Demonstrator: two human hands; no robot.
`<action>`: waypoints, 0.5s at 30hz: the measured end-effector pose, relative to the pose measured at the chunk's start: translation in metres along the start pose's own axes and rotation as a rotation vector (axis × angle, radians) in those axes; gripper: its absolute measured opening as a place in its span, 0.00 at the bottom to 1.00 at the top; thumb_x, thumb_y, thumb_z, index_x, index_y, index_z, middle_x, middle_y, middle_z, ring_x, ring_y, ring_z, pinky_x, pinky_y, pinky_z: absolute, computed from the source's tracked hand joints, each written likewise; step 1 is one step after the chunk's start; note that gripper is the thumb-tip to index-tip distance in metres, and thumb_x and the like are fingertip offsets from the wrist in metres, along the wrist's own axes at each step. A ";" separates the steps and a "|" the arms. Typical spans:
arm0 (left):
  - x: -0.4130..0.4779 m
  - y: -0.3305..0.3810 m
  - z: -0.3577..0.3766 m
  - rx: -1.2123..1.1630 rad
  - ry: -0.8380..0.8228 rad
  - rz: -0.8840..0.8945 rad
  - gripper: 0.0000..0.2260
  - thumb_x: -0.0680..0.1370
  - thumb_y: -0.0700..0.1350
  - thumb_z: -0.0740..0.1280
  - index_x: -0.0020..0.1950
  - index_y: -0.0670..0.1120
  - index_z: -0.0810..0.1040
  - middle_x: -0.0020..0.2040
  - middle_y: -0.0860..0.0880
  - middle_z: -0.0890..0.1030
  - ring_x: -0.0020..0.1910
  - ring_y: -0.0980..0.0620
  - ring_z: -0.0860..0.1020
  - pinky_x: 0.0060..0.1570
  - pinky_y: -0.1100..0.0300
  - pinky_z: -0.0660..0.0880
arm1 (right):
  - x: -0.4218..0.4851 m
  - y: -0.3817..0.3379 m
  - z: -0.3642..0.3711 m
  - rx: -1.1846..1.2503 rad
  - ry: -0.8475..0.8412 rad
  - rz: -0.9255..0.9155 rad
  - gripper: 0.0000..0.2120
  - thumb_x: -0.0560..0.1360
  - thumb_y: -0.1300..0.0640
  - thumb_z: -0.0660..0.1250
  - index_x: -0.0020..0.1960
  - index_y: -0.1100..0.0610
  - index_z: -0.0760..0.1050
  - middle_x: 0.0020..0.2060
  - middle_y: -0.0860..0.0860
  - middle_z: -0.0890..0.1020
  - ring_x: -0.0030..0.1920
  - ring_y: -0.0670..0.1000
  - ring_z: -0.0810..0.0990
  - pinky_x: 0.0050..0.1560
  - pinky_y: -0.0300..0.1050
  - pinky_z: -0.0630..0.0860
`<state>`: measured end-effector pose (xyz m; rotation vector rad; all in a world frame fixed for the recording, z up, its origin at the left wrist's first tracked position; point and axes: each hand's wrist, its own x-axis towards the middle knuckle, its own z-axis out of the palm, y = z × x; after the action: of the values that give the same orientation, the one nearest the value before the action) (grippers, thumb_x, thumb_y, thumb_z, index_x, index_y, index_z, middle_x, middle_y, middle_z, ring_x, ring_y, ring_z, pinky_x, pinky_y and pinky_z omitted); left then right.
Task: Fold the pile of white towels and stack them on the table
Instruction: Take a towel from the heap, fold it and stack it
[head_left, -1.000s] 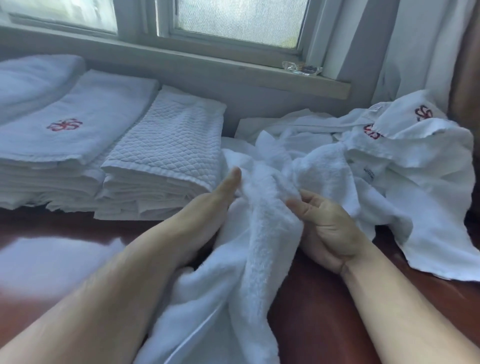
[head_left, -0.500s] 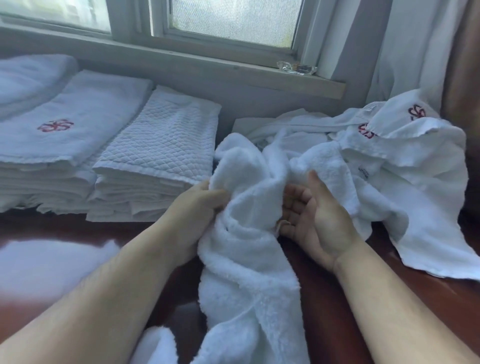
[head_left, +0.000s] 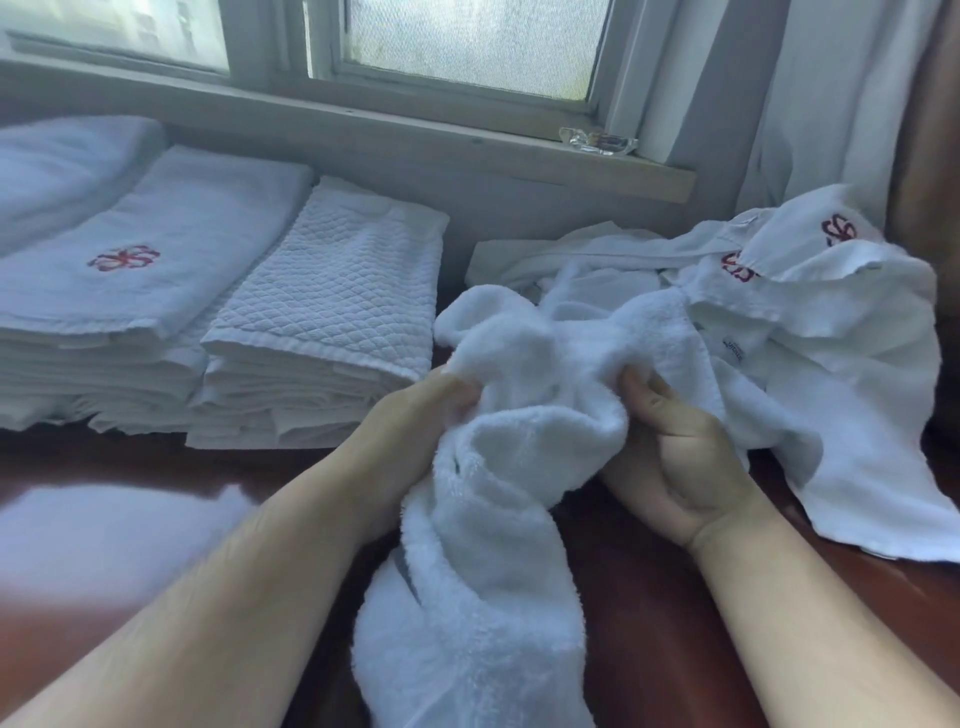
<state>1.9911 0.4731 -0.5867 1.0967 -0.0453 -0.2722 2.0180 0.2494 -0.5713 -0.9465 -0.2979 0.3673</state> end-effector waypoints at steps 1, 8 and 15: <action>-0.001 -0.002 0.000 0.063 0.023 0.024 0.18 0.80 0.33 0.59 0.31 0.42 0.77 0.32 0.44 0.74 0.24 0.57 0.75 0.24 0.70 0.69 | -0.001 -0.003 0.002 0.047 -0.009 0.017 0.24 0.84 0.55 0.56 0.77 0.64 0.65 0.72 0.64 0.72 0.72 0.62 0.72 0.69 0.58 0.73; 0.004 0.013 -0.002 -0.040 -0.200 -0.026 0.32 0.71 0.52 0.69 0.74 0.48 0.72 0.66 0.43 0.79 0.60 0.42 0.80 0.55 0.48 0.78 | -0.008 0.004 0.006 -0.068 0.059 0.150 0.25 0.84 0.45 0.55 0.70 0.60 0.76 0.68 0.61 0.77 0.69 0.61 0.76 0.65 0.57 0.76; 0.005 0.009 0.010 0.286 -0.448 -0.010 0.27 0.76 0.28 0.57 0.65 0.52 0.81 0.56 0.44 0.84 0.52 0.44 0.83 0.54 0.52 0.81 | -0.014 0.007 0.016 -0.287 0.109 -0.005 0.19 0.81 0.40 0.62 0.52 0.49 0.87 0.51 0.53 0.87 0.52 0.49 0.86 0.51 0.46 0.82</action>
<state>1.9959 0.4671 -0.5743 1.3015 -0.4911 -0.5284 1.9981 0.2591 -0.5691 -1.2428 -0.2575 0.2707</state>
